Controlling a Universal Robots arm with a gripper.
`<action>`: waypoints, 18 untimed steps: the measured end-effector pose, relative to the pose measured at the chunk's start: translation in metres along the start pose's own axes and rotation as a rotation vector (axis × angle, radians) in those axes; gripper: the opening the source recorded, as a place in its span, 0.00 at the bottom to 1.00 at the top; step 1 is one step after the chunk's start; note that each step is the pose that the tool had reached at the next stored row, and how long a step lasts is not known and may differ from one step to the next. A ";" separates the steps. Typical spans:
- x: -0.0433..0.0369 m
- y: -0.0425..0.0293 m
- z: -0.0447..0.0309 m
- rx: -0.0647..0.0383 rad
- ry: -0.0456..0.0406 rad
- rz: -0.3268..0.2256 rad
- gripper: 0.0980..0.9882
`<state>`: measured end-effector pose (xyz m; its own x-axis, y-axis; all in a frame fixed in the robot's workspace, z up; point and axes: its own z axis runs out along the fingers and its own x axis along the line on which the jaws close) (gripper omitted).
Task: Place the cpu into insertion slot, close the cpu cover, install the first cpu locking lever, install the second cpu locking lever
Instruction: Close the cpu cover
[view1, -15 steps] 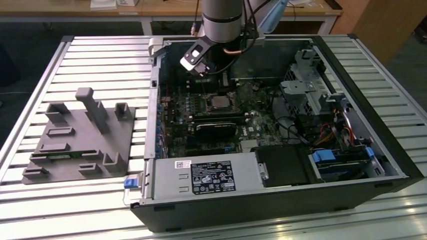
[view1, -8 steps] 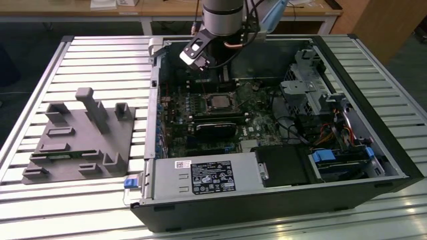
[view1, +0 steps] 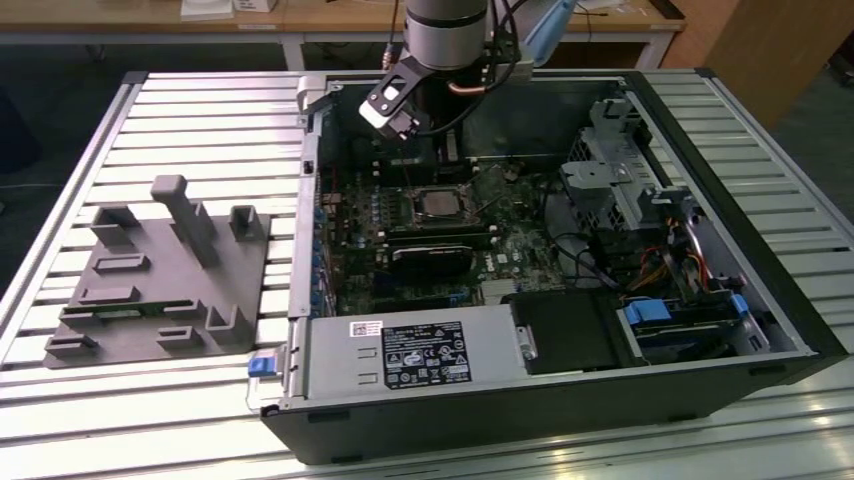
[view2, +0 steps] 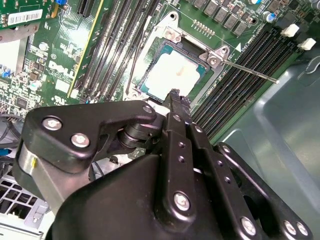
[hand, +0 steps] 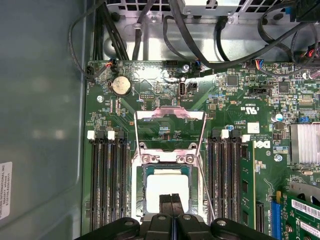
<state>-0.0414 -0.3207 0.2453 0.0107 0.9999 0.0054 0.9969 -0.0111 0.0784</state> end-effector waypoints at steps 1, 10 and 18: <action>0.0000 0.0000 0.0000 0.000 0.0000 0.000 0.01; 0.0000 0.0004 -0.0048 0.000 -0.0001 0.000 0.01; 0.0001 0.0013 -0.0168 0.000 -0.0001 0.000 0.01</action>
<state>-0.0414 -0.3207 0.2622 0.0108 0.9999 0.0054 0.9969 -0.0112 0.0783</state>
